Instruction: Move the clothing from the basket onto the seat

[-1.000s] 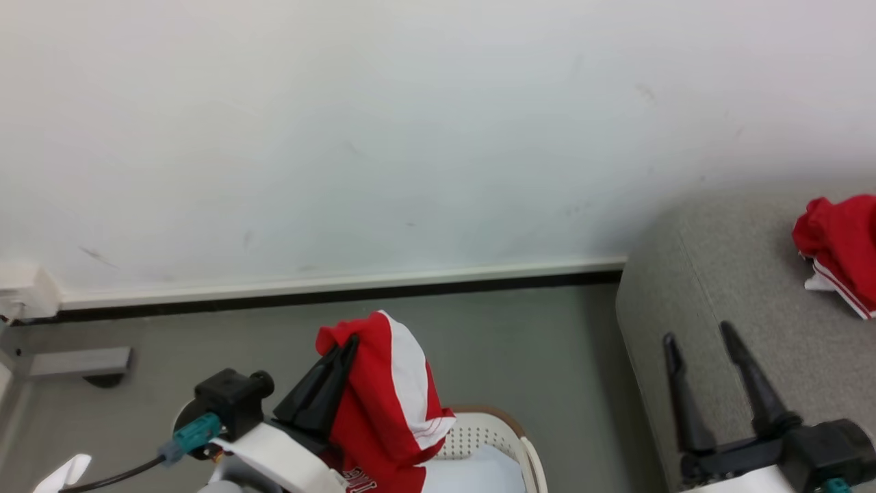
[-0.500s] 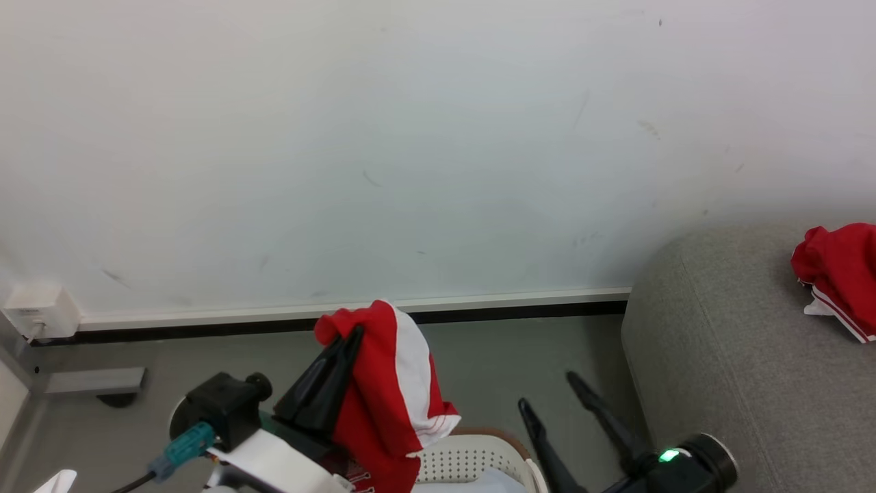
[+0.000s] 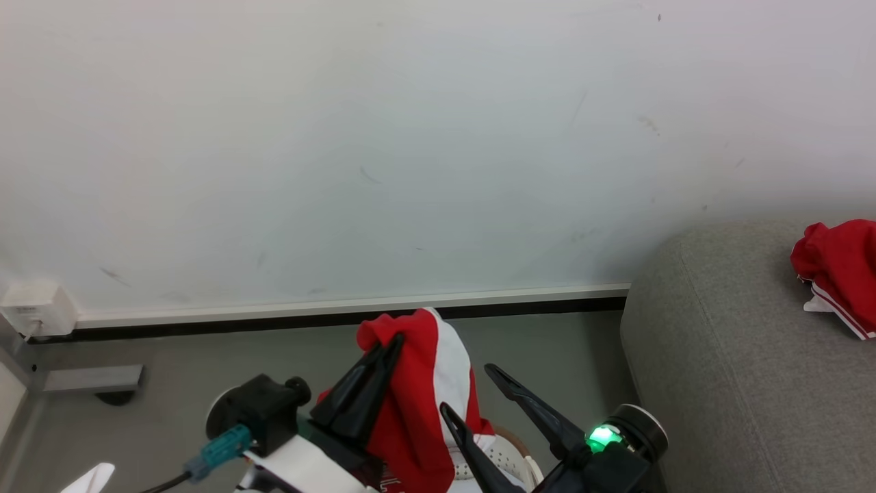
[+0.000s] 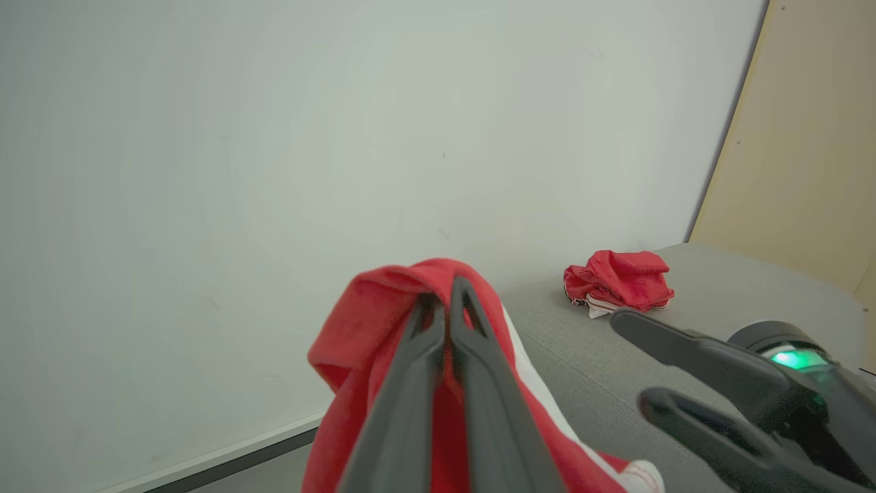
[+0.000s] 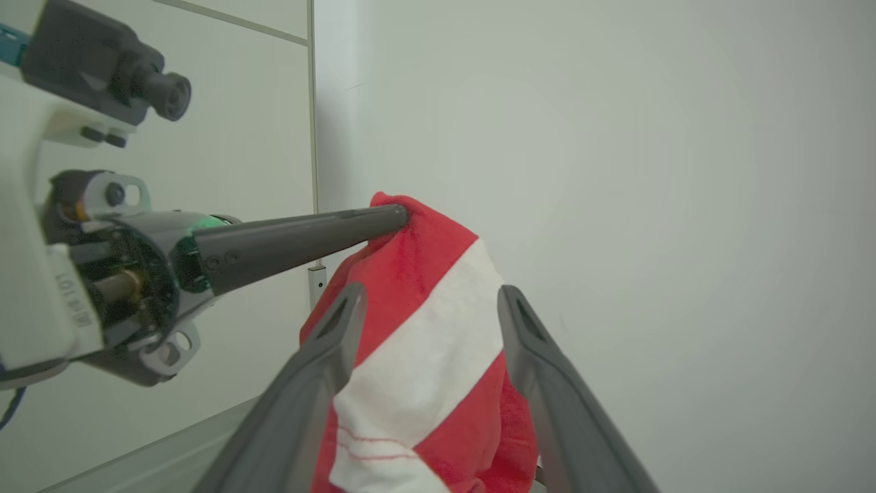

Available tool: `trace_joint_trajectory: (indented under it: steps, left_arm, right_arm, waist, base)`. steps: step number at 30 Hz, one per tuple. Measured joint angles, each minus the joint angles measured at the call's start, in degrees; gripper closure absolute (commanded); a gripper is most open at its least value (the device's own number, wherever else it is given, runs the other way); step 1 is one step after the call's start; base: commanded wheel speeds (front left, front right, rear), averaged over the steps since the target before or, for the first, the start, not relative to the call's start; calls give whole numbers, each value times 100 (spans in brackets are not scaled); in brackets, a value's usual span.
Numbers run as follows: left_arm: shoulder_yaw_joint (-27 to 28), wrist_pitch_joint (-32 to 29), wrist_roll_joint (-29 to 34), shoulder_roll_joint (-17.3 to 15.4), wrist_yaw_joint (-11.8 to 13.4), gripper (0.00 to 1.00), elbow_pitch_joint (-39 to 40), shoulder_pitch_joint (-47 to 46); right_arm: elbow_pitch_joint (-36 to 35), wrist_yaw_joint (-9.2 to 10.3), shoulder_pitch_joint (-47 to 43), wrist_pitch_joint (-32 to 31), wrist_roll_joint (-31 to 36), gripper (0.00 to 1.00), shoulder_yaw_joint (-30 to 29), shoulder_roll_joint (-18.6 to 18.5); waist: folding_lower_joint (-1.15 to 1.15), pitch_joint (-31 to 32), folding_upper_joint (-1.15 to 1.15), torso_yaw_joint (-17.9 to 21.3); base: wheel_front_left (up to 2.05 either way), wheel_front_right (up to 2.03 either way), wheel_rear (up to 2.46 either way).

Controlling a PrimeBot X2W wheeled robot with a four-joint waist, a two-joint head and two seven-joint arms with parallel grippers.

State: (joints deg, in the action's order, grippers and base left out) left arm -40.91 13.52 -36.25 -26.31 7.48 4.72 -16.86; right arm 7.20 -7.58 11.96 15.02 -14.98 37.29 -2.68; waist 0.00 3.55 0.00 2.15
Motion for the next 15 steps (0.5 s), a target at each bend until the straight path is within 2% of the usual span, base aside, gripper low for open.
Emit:
trace_joint_trajectory:
  steps: [5, 9, 15]
  left_arm:
    - [-127, -46, 62, 82, -12, 100, 9, -55]
    - [-259, -123, 97, 160, -47, 100, 64, -102]
    - [-495, -287, 137, 169, -237, 100, 199, -165]
  right_arm:
    - [182, 0, 141, -1, -63, 0, 87, 0]
    - [416, 0, 213, -1, 46, 0, -57, -2]
    - [945, 0, 382, -102, -3, 0, 96, -12]
  waist:
    - [0, -7, 0, -14]
    - [0, -10, 0, -18]
    - [0, -26, 0, -11]
  base:
    - [0, 0, 0]
    - [0, 0, 0]
    - [0, 0, 0]
